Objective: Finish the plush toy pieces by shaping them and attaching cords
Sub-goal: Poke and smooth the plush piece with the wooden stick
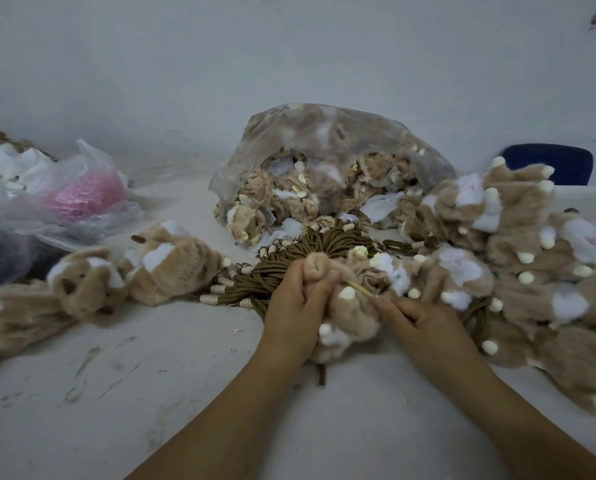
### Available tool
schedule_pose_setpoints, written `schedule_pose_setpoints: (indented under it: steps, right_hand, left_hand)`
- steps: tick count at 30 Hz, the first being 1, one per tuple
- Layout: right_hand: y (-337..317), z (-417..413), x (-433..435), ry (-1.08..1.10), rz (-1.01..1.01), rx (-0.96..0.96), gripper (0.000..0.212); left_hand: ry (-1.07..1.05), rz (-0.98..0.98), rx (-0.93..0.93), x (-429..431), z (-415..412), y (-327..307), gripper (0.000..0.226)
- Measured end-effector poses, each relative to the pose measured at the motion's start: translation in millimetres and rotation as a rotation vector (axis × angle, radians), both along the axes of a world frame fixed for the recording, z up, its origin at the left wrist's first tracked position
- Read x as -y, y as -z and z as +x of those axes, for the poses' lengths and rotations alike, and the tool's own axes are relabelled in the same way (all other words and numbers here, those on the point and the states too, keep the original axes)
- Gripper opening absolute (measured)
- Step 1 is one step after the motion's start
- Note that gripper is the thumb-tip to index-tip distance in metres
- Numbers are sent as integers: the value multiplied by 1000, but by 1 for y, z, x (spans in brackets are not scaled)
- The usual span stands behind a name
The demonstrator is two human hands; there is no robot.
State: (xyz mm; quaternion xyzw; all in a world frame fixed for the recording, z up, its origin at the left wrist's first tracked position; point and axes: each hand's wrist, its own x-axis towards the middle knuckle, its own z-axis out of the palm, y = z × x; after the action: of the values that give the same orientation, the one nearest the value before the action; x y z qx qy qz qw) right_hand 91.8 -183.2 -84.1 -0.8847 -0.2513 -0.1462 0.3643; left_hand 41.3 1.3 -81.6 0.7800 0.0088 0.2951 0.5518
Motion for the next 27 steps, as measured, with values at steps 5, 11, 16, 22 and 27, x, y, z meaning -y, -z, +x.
schedule_pose_setpoints:
  steps: [5,11,16,22,27]
  right_hand:
    - [-4,4,7,-6,-35,-10,47]
    - [-5,8,10,-22,-77,46,59]
    - [-5,-2,-7,-131,98,-22,59]
    - [-3,-7,-18,-106,176,-140,71]
    - [-1,3,-4,-57,51,14,62]
  left_hand:
    - [-15,-111,82,-1,-2,-3,17]
    - [71,-141,116,2,-4,-4,32]
    - [255,-189,12,16,-6,-3,35]
    - [242,-284,5,20,-3,4,39]
    - [128,-325,94,10,0,7,38]
